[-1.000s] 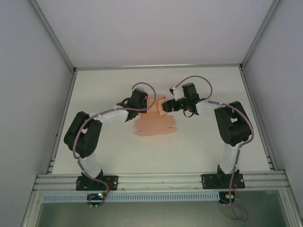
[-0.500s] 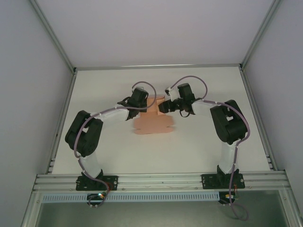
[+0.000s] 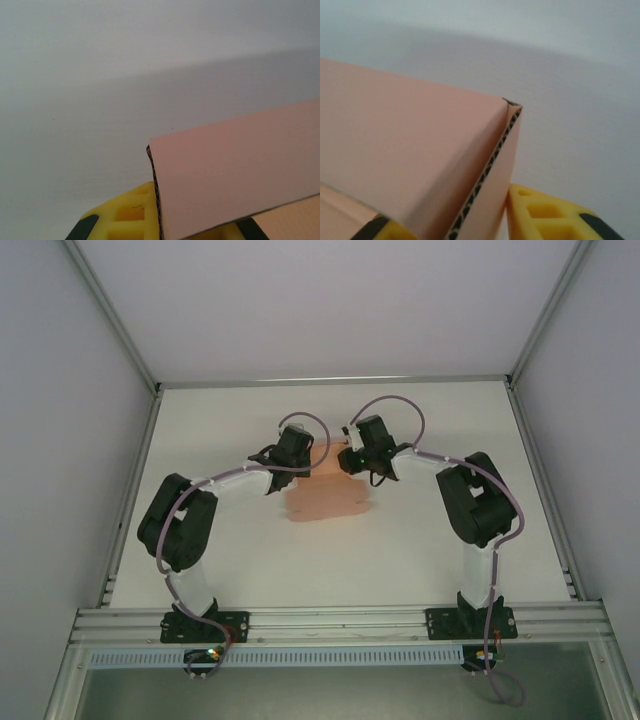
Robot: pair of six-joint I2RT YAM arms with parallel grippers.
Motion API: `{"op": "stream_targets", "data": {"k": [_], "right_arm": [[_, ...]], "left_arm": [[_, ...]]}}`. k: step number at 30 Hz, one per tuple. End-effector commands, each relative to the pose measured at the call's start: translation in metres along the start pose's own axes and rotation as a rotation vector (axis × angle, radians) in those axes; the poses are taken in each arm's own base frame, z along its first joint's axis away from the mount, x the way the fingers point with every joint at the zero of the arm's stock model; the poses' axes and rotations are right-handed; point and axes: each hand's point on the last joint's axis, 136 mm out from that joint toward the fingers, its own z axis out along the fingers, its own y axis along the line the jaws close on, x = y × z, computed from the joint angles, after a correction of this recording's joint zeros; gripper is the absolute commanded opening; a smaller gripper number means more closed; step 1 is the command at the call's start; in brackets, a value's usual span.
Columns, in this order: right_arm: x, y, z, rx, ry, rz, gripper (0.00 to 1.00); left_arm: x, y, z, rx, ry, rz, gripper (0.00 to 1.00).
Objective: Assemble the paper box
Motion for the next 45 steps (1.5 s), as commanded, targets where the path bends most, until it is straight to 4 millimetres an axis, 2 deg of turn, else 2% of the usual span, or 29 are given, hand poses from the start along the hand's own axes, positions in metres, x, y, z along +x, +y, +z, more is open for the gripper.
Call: {"op": "stream_targets", "data": {"k": [1,10,15,21,24,27,30,34,41,43,45], "right_arm": [[0.035,-0.038,0.011,0.244,0.088,0.000,0.21],[0.033,-0.070,0.004,0.463,0.087,-0.013,0.00],[0.036,-0.087,-0.005,0.575,0.100,-0.003,0.00],[0.043,-0.131,-0.049,0.946,0.145,0.056,0.00],[0.048,-0.144,-0.063,1.027,0.179,0.099,0.00],[0.040,-0.153,-0.076,1.127,0.146,0.065,0.00],[0.039,-0.156,-0.074,1.156,0.142,0.058,0.00],[0.031,-0.158,-0.089,1.280,0.108,0.057,0.00],[0.041,-0.165,-0.084,1.257,0.082,0.127,0.00],[0.043,-0.162,-0.070,1.155,0.047,0.169,0.00],[0.043,-0.147,-0.047,0.957,-0.014,0.209,0.03]], "left_arm": [[0.024,-0.008,0.004,0.011,0.089,0.047,0.00],[0.030,0.003,0.006,-0.066,0.115,0.040,0.00],[0.033,0.016,0.005,-0.146,0.127,0.037,0.00],[0.038,0.036,0.003,-0.259,0.160,-0.003,0.00],[0.042,0.042,0.004,-0.262,0.174,-0.028,0.00],[0.042,0.043,0.005,-0.255,0.180,-0.047,0.00],[0.042,0.045,0.004,-0.266,0.185,-0.041,0.00],[0.044,0.047,0.005,-0.285,0.201,-0.045,0.00],[0.052,0.060,0.003,-0.369,0.246,-0.036,0.00],[0.054,0.057,0.004,-0.353,0.251,-0.036,0.00],[0.054,0.047,0.007,-0.289,0.241,-0.035,0.00]]}}
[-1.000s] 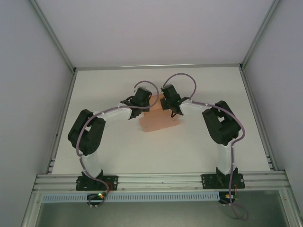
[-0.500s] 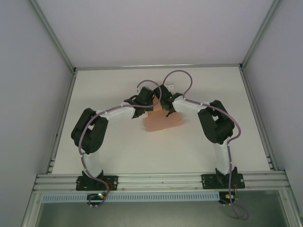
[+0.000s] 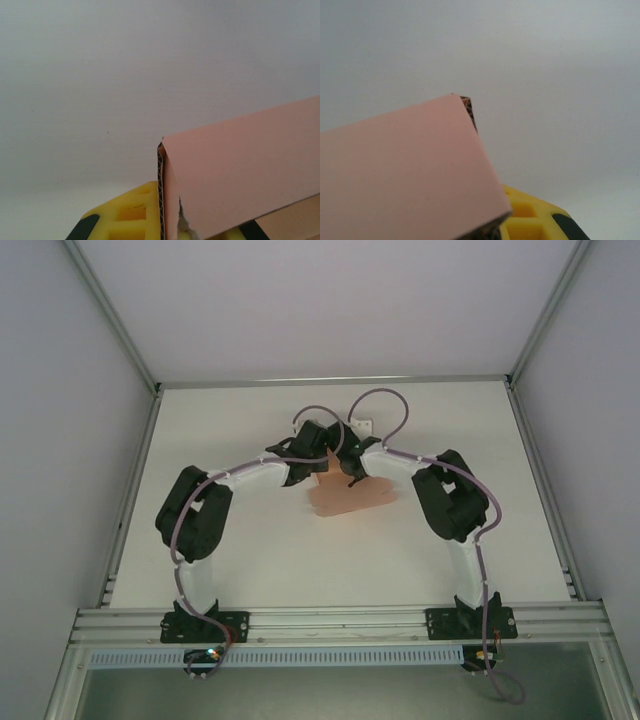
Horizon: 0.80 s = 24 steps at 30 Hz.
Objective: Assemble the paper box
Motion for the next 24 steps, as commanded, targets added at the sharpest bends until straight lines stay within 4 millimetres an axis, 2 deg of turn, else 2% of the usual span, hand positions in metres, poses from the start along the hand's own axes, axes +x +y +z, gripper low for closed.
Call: {"op": "stream_targets", "data": {"k": [1,4,7,9,10,11,13,18,24], "right_arm": [[0.023,-0.068,0.040,0.106,0.006,0.038,0.09],[0.016,-0.034,0.031,-0.187,-0.025,0.105,0.19],[0.002,-0.018,0.014,-0.322,-0.091,0.095,0.20],[-0.005,-0.014,0.003,-0.375,-0.123,0.092,0.15],[-0.005,-0.012,0.000,-0.395,-0.133,0.085,0.10],[-0.005,-0.011,-0.002,-0.408,-0.132,0.085,0.00],[-0.001,-0.009,-0.002,-0.420,-0.121,0.068,0.00],[0.011,-0.009,0.004,-0.406,-0.096,0.044,0.00],[0.013,-0.013,0.005,-0.385,-0.091,0.033,0.00]], "left_arm": [[0.046,0.085,-0.001,-0.300,0.156,0.067,0.00],[0.042,0.070,0.000,-0.229,0.133,0.091,0.00],[0.038,0.063,0.001,-0.220,0.129,0.127,0.00],[0.039,0.061,0.003,-0.227,0.135,0.142,0.00],[0.041,0.061,0.005,-0.226,0.142,0.143,0.00],[0.043,0.061,0.007,-0.227,0.149,0.140,0.01],[0.047,0.060,0.010,-0.219,0.166,0.141,0.12],[0.057,0.062,0.014,-0.200,0.210,0.120,0.28],[0.055,0.061,0.012,-0.158,0.191,0.083,0.30]]}}
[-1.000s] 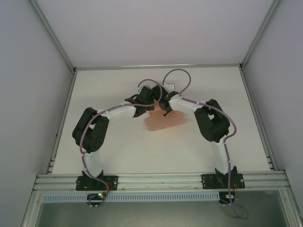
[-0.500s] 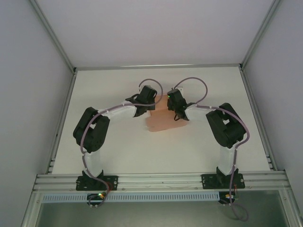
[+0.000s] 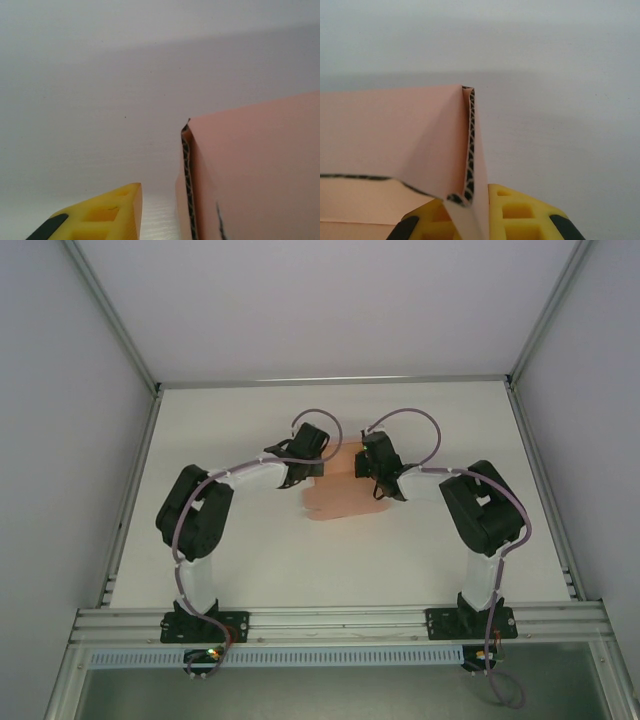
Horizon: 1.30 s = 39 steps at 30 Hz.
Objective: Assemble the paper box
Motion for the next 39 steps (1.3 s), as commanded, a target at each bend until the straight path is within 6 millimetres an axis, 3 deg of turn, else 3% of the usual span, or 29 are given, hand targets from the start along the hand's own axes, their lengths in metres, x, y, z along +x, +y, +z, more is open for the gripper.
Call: {"op": "stream_targets", "data": {"k": [1,5,7,11,21,26,29,33,36,39], "right_arm": [[0.010,-0.025,0.001,0.073,0.031,0.022,0.00],[0.009,-0.024,0.001,0.070,0.024,0.041,0.00],[0.009,-0.026,0.002,0.090,0.024,0.052,0.00],[0.011,-0.043,-0.001,0.248,0.043,0.019,0.00],[0.021,-0.111,-0.025,0.759,0.161,-0.094,0.00],[0.022,-0.122,-0.030,0.824,0.157,-0.066,0.00],[0.019,-0.109,-0.018,0.707,0.127,-0.056,0.04],[0.008,-0.039,0.009,0.196,0.053,-0.032,0.18],[-0.007,0.003,0.005,-0.062,-0.012,-0.020,0.27],[-0.019,0.021,-0.007,-0.192,-0.032,-0.005,0.34]], "left_arm": [[0.042,0.045,0.007,-0.129,0.139,0.016,0.30],[0.043,0.037,0.014,-0.107,0.144,-0.003,0.23],[0.045,0.040,0.019,-0.131,0.154,-0.009,0.10],[0.047,0.042,0.022,-0.153,0.159,-0.029,0.00],[0.051,0.076,0.010,-0.337,0.173,-0.039,0.00],[0.052,0.082,0.011,-0.357,0.183,-0.036,0.00],[0.048,0.069,0.013,-0.283,0.165,-0.011,0.00],[0.039,0.042,0.015,-0.158,0.138,0.032,0.00],[0.035,0.031,0.015,-0.129,0.135,0.065,0.00],[0.036,0.025,0.016,-0.108,0.141,0.072,0.00]]}}
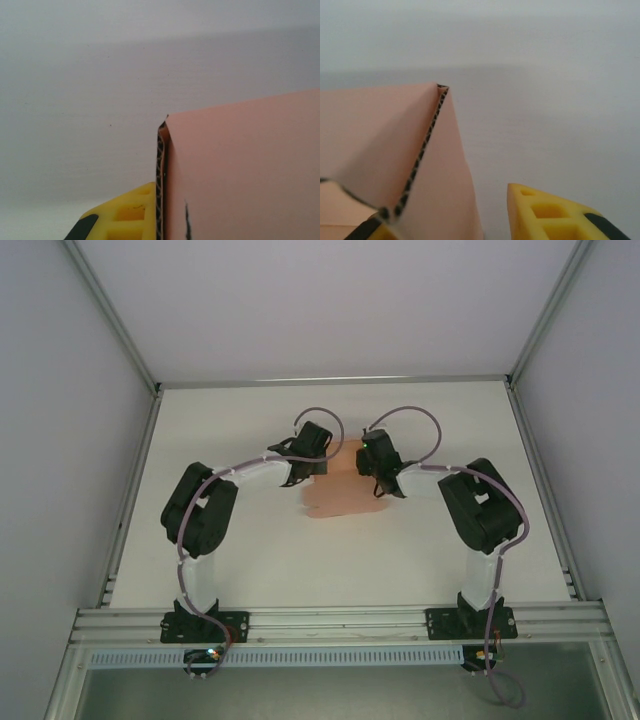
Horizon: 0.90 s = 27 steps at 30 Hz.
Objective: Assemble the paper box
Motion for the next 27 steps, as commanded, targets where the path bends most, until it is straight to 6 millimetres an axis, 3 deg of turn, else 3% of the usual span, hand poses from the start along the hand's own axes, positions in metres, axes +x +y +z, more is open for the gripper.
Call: {"op": "stream_targets", "data": {"k": [1,4,6,8,9,14,18,21,23,27], "right_arm": [[-0.022,0.030,-0.019,-0.225,-0.056,-0.012,0.38],[-0.032,0.036,-0.037,-0.290,-0.077,0.000,0.53],[-0.039,0.038,-0.050,-0.311,-0.091,-0.001,0.71],[-0.044,0.041,-0.061,-0.331,-0.100,0.000,0.95],[-0.048,0.043,-0.067,-0.346,-0.103,0.001,1.00],[-0.061,0.041,-0.093,-0.374,-0.122,0.064,1.00],[-0.071,0.017,-0.121,-0.334,-0.135,0.151,1.00],[-0.073,-0.006,-0.145,-0.272,-0.138,0.162,1.00],[-0.069,-0.017,-0.162,-0.248,-0.129,0.139,1.00],[-0.058,-0.049,-0.189,-0.114,-0.097,0.122,1.00]], "left_arm": [[0.039,0.034,0.010,-0.114,0.144,0.088,0.00],[0.039,0.032,0.010,-0.104,0.140,0.089,0.00],[0.037,0.031,0.009,-0.099,0.132,0.095,0.00],[0.034,0.029,0.008,-0.082,0.124,0.108,0.00],[0.033,0.028,0.007,-0.072,0.119,0.114,0.00],[0.023,0.016,-0.002,0.028,0.102,0.176,0.00],[0.008,-0.003,-0.027,0.230,0.105,0.341,0.00],[0.004,-0.015,-0.062,0.381,0.157,0.550,0.01],[0.013,-0.017,-0.084,0.428,0.210,0.737,0.00],[0.013,-0.008,-0.105,0.338,0.263,1.042,0.00]]}}
